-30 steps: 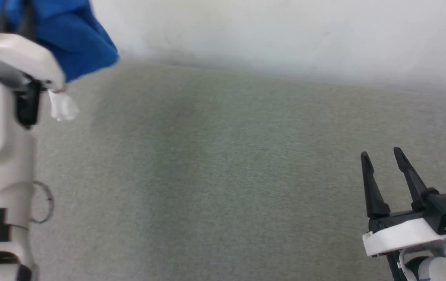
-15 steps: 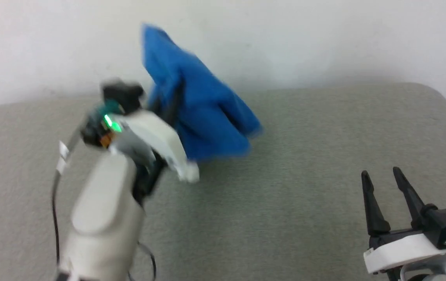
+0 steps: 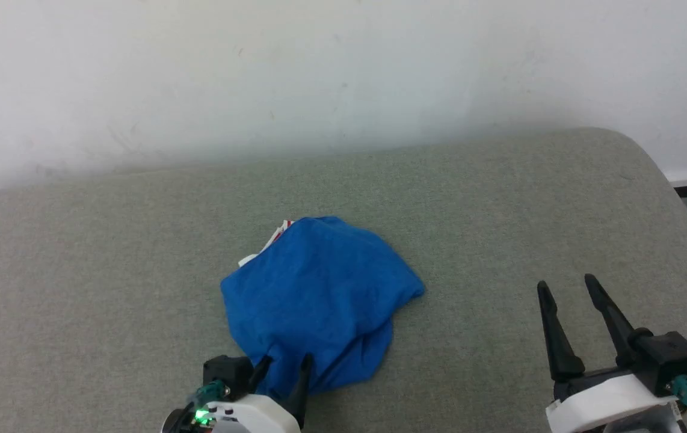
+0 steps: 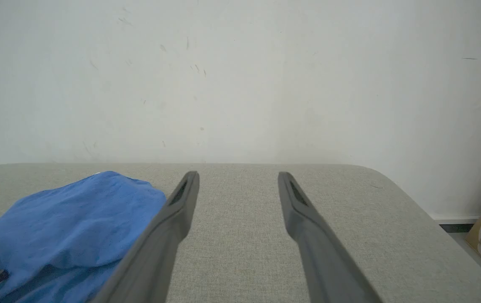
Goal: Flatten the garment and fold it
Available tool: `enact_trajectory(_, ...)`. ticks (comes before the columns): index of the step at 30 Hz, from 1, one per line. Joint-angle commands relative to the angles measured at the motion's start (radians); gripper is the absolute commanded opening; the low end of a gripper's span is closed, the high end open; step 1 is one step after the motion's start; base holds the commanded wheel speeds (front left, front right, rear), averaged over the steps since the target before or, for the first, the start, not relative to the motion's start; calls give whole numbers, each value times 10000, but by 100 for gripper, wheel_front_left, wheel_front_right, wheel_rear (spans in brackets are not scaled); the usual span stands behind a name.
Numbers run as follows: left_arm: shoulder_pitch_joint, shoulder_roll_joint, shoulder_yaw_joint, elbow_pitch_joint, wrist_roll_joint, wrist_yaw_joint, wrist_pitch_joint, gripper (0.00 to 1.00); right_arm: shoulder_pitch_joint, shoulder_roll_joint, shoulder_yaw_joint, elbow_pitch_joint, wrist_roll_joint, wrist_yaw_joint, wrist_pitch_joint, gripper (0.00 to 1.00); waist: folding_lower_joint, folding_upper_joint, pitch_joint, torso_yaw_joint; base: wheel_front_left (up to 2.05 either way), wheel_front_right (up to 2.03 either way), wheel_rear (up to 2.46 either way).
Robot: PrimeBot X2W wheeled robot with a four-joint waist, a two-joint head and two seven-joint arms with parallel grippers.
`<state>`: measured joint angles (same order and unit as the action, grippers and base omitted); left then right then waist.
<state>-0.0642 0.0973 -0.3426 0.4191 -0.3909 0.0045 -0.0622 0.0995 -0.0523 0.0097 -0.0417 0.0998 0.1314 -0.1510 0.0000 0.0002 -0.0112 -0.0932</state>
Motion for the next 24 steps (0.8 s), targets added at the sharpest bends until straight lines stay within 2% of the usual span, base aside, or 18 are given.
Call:
enact_trajectory(1, 68, -23, 17, -194, 95, 76, -312, 100, 121, 20, 62, -53, 41, -7, 13, 100, 0, -2, -31, 86, 0, 0, 0)
enact_trajectory(4, 141, 58, 177, -616, 221, 204, -1184, 100, 208, 20, 91, -38, 24, -7, 29, 100, 0, -2, -165, 197, 0, 0, 0)
enact_trajectory(8, 243, 148, 400, -1348, 341, 323, -1740, 100, 364, 20, 87, -71, 28, -7, 70, 100, 0, -2, -321, 320, 0, 0, 0)
enact_trajectory(18, 833, 595, 1594, -3333, 625, 1079, -1982, 100, 523, 20, 86, -338, 17, -7, 198, 100, 0, -2, -310, 643, 0, 0, 0)
enact_trajectory(24, 1351, 1060, 2185, -4091, 752, 1040, -1992, 100, 519, 20, 103, -334, 117, -7, 260, 100, 0, -2, -241, 812, 0, 0, 0)
